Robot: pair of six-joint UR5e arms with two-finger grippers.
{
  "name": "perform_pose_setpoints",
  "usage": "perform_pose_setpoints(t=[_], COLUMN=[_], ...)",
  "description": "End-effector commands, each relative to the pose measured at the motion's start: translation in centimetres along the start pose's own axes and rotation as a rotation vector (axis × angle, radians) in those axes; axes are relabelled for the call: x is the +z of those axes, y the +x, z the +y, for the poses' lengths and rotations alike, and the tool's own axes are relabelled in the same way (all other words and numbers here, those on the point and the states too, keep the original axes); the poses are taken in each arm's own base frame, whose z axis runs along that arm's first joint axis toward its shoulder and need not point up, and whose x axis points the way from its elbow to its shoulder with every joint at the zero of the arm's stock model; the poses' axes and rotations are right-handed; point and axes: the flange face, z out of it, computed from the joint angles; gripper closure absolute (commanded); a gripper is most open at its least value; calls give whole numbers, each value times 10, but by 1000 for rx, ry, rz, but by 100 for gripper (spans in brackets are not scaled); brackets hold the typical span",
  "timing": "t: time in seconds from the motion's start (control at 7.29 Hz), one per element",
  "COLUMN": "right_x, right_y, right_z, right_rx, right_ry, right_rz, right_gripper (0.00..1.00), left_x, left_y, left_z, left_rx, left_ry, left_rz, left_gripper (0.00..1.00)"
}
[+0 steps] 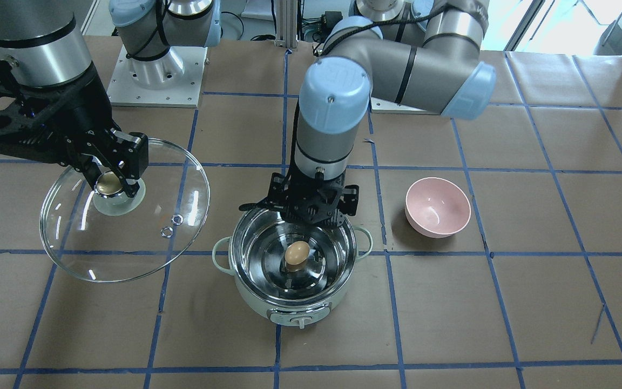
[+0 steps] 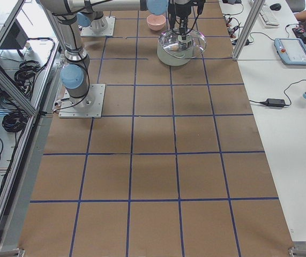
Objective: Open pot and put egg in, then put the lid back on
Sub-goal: 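Raise the left gripper away while the right gripper carries the lid over the pot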
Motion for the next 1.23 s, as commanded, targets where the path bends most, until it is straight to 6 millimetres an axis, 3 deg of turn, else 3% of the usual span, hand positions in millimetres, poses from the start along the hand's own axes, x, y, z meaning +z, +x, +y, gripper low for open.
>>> perform_pose_setpoints(t=[0.0, 0.27, 0.41, 0.69, 0.82, 0.96, 1.1], right_x=[15, 41, 59, 84, 108, 123, 129], right_y=[-45, -95, -111, -152, -176, -192, -197], right_z=[15, 29, 22, 35, 38, 40, 38], right_rx=[-38, -33, -12, -5, -23, -24, -26], right_ry=[-11, 12, 42, 32, 48, 50, 45], right_rz=[-11, 9, -6, -22, -40, -47, -52], right_gripper=[47, 47, 47, 47, 47, 47, 47], left_x=[-56, -88, -98, -108, -118, -121, -120], left_y=[-33, -61, -79, -92, -110, -126, -130], left_z=[38, 59, 61, 71, 75, 75, 74], left_rx=[2, -15, -42, -44, -18, -13, -24], left_ry=[-48, -68, -52, -27, -15, -11, -9], left_rz=[-7, -9, -33, -93, -87, -63, -31], left_gripper=[0, 0, 0, 0, 0, 0, 0])
